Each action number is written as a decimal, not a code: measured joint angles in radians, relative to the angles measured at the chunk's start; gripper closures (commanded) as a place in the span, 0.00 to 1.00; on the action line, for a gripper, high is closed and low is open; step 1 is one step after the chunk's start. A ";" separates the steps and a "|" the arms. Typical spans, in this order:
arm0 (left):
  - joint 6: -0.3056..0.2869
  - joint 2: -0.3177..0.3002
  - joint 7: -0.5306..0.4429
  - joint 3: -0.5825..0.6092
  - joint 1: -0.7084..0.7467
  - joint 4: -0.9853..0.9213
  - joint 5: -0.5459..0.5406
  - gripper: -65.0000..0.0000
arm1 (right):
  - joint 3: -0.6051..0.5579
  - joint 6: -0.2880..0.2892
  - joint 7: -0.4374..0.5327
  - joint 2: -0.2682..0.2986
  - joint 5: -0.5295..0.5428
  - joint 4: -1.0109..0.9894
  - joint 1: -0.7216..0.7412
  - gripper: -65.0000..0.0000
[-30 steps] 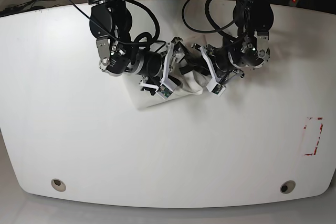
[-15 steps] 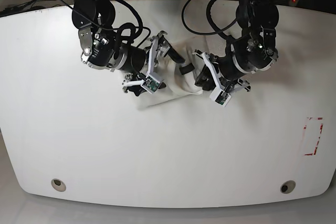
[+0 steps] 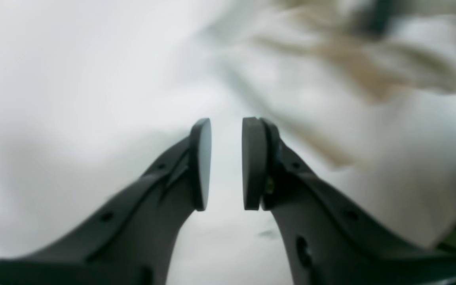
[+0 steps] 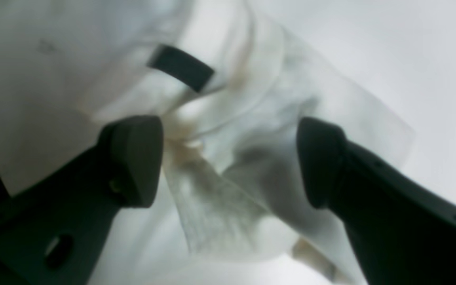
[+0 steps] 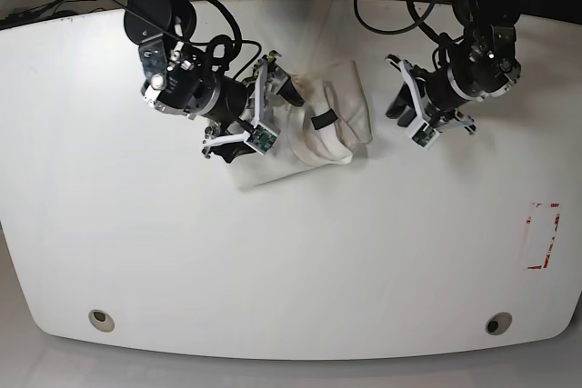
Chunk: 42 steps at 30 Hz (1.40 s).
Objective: Fold the T-shirt properly
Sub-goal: 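Release the folded bundle and regrasp its edges with both grippers, then press and tuck the bundle's folded edges with both grippers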
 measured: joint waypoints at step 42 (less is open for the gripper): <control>0.010 0.027 -0.237 0.233 -0.064 -0.243 0.117 0.83 | -0.153 0.010 0.069 -0.035 -0.070 -0.006 -0.031 0.89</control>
